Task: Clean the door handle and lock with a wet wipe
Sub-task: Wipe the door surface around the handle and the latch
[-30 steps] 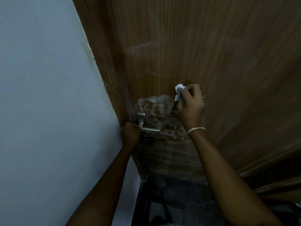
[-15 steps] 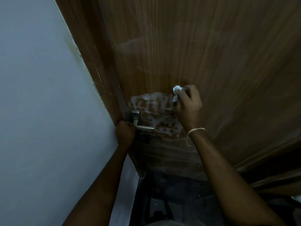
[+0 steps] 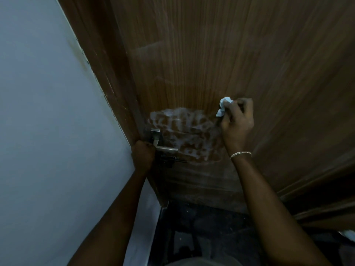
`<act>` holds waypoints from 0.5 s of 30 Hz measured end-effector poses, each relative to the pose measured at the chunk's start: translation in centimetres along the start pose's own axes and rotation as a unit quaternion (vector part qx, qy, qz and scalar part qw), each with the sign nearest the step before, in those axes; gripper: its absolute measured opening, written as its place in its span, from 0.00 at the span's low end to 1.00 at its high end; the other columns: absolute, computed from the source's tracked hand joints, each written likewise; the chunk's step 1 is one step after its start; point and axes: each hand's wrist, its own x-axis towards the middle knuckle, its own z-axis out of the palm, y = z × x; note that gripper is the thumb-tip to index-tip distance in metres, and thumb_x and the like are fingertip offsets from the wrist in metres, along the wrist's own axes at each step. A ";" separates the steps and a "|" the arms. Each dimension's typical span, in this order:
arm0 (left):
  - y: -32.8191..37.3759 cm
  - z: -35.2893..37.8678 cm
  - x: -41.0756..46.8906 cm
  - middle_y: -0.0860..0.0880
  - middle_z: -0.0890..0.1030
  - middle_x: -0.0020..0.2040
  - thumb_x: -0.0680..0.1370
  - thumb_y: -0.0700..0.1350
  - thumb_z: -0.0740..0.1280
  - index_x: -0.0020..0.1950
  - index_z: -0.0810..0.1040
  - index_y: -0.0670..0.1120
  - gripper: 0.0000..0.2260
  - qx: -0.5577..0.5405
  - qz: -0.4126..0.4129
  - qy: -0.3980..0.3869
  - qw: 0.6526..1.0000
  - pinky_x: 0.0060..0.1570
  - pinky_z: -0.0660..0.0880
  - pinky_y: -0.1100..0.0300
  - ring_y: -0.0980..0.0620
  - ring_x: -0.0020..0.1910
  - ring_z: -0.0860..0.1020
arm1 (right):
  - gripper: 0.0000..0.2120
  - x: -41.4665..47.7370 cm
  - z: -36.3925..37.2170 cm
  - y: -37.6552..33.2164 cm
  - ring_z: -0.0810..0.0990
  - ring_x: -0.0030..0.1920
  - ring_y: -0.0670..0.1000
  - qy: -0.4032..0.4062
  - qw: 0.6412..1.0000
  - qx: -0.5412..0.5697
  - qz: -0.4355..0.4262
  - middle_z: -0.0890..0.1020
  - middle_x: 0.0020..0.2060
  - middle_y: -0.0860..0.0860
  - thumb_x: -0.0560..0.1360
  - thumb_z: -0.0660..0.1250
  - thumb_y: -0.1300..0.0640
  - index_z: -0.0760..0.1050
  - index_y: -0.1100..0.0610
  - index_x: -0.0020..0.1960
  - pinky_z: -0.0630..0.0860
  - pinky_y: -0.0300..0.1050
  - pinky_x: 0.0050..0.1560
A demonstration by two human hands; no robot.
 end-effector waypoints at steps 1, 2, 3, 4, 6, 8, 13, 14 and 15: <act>0.0 0.0 0.0 0.42 0.78 0.33 0.78 0.37 0.67 0.38 0.79 0.34 0.10 -0.002 -0.004 0.000 1.000 0.32 0.73 0.58 0.45 0.33 0.78 | 0.07 -0.2 0.3 -0.2 0.78 0.46 0.50 -0.008 1.000 -0.002 -0.003 0.75 0.47 0.53 0.78 0.67 0.66 0.83 0.60 0.52 0.78 0.44 0.45; 0.0 0.0 0.0 0.40 0.79 0.35 0.78 0.37 0.66 0.40 0.79 0.33 0.10 0.000 -0.006 0.000 1.000 0.34 0.76 0.55 0.44 0.34 0.79 | 0.06 -0.6 0.4 -0.2 0.79 0.45 0.51 -0.021 1.000 -0.002 -0.010 0.76 0.47 0.54 0.78 0.67 0.66 0.83 0.61 0.52 0.78 0.45 0.45; 0.0 0.0 0.0 0.39 0.81 0.36 0.78 0.38 0.66 0.41 0.80 0.32 0.10 0.004 -0.002 -0.002 1.000 0.36 0.79 0.52 0.43 0.35 0.80 | 0.07 -1.1 0.2 0.1 0.79 0.45 0.52 -0.035 0.999 -0.004 -0.016 0.76 0.46 0.55 0.79 0.67 0.65 0.83 0.62 0.51 0.78 0.46 0.46; -0.1 0.0 0.0 0.38 0.82 0.37 0.78 0.38 0.66 0.42 0.81 0.32 0.10 0.010 0.006 -0.005 1.000 0.37 0.80 0.50 0.42 0.36 0.81 | 0.07 -1.6 -0.3 0.5 0.79 0.45 0.53 -0.045 0.999 -0.005 -0.015 0.76 0.46 0.55 0.78 0.66 0.66 0.83 0.62 0.51 0.78 0.47 0.46; -0.3 0.0 0.0 0.38 0.83 0.39 0.79 0.39 0.66 0.43 0.82 0.33 0.10 0.020 0.017 -0.008 1.000 0.39 0.81 0.51 0.41 0.38 0.82 | 0.10 -1.5 -1.2 1.1 0.79 0.46 0.48 -0.030 1.000 0.000 0.010 0.76 0.47 0.54 0.75 0.66 0.69 0.83 0.59 0.50 0.77 0.41 0.47; -0.4 0.0 0.1 0.38 0.84 0.40 0.79 0.39 0.66 0.44 0.82 0.34 0.10 0.025 0.012 -0.008 1.000 0.40 0.81 0.51 0.41 0.39 0.83 | 0.11 -0.4 -0.9 0.9 0.75 0.48 0.39 0.009 0.999 0.008 0.029 0.75 0.47 0.52 0.75 0.67 0.68 0.82 0.56 0.51 0.72 0.30 0.48; -0.4 0.0 0.2 0.38 0.83 0.39 0.78 0.40 0.67 0.43 0.81 0.33 0.10 0.022 0.014 -0.015 1.000 0.42 0.82 0.48 0.40 0.39 0.83 | 0.06 -1.6 1.6 -0.5 0.77 0.44 0.49 -0.037 0.999 0.004 -0.029 0.75 0.45 0.52 0.81 0.66 0.61 0.82 0.59 0.52 0.77 0.43 0.44; -0.5 0.0 0.2 0.37 0.83 0.39 0.78 0.39 0.67 0.42 0.81 0.33 0.11 0.019 0.015 -0.016 1.000 0.41 0.82 0.47 0.40 0.38 0.83 | 0.06 -2.2 1.3 -0.2 0.77 0.44 0.50 -0.046 0.999 0.004 -0.026 0.75 0.44 0.53 0.81 0.66 0.61 0.82 0.59 0.52 0.78 0.46 0.44; -0.5 0.1 0.2 0.37 0.83 0.38 0.78 0.39 0.67 0.42 0.81 0.33 0.10 0.017 0.015 -0.016 1.000 0.40 0.82 0.47 0.40 0.38 0.82 | 0.06 -2.4 0.9 0.3 0.78 0.44 0.50 -0.048 0.999 0.009 -0.014 0.75 0.45 0.52 0.81 0.66 0.62 0.82 0.58 0.51 0.78 0.47 0.44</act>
